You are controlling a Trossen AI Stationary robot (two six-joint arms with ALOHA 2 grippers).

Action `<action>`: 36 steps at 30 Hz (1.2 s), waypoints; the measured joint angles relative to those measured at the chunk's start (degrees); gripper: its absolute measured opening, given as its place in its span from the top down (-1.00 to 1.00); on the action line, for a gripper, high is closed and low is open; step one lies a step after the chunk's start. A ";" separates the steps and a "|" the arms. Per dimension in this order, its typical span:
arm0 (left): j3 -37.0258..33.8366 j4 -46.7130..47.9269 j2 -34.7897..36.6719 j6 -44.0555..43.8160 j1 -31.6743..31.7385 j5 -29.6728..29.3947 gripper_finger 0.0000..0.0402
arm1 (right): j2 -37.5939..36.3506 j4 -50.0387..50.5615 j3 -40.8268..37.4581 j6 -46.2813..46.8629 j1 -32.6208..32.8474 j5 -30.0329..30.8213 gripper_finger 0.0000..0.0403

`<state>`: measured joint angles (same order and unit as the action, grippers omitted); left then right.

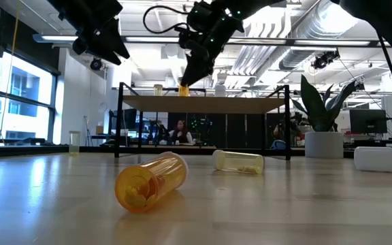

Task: Pick and place medicine bottles onto shelf by color
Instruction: Put the right orange pill bottle on the shelf and align it to the other orange pill bottle

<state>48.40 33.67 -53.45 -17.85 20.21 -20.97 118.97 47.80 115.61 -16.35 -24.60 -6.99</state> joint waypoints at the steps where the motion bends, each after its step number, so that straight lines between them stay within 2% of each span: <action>1: 0.00 0.00 0.00 0.00 0.00 0.00 -0.11 | 0.03 0.01 -0.02 -0.01 0.00 0.05 0.36; 14: 0.00 1.76 0.00 0.00 0.00 0.42 -0.11 | -0.01 -0.45 -0.02 -0.16 -0.03 0.03 0.36; 18: 0.00 2.22 0.00 -0.09 0.00 0.44 -0.11 | -0.01 -0.49 -0.02 -0.16 -0.15 0.10 0.30; 23: 0.00 2.34 0.00 -0.11 0.00 0.43 -0.11 | -0.01 -2.25 0.00 -0.20 -0.15 3.62 0.22; 36: 0.00 2.64 0.00 0.00 0.00 0.44 -0.11 | -0.02 -2.39 0.00 -0.21 -0.15 3.77 0.22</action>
<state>48.40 36.32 -53.45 -17.85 20.21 -20.53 118.95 45.41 115.61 -16.56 -24.75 -3.22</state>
